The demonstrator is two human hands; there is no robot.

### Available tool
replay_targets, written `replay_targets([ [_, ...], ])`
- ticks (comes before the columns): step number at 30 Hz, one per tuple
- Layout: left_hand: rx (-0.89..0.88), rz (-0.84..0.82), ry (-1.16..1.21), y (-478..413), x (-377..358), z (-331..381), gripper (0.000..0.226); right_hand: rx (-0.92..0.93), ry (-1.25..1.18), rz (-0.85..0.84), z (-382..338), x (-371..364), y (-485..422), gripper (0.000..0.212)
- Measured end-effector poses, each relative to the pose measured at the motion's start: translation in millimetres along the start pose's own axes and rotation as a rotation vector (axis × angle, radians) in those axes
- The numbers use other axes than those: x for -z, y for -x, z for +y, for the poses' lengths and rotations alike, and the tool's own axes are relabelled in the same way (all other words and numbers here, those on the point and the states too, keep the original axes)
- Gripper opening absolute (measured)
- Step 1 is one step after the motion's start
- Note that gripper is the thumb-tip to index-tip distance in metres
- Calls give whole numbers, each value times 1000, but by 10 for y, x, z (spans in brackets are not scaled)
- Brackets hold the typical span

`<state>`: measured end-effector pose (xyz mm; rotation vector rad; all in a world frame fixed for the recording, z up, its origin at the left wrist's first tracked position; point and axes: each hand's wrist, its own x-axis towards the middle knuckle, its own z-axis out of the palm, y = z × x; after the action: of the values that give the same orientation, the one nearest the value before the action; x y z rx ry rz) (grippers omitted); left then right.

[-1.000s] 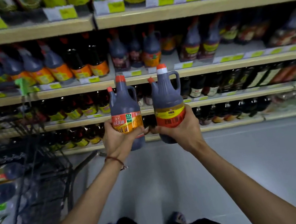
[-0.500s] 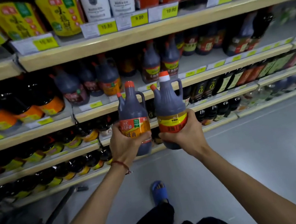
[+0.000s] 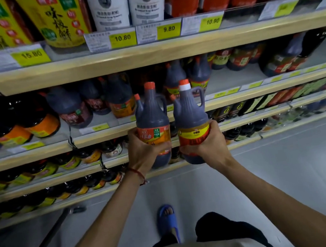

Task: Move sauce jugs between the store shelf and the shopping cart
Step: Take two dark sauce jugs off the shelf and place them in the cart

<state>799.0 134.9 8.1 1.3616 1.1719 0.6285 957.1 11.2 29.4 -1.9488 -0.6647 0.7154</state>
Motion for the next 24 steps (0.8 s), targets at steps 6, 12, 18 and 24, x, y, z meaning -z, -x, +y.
replay_targets([
  [6,40,18,-106,-191,-109,79,93,7,-39,-75,62,96,-289,93],
  [12,4,223,-154,-258,-371,76,91,69,-29,-157,120,261,-631,97],
  [18,-147,419,-156,-397,-520,80,92,148,-21,-184,177,315,-895,81],
  [24,-300,515,-175,-639,-530,144,88,208,-92,-126,281,207,-995,83],
])
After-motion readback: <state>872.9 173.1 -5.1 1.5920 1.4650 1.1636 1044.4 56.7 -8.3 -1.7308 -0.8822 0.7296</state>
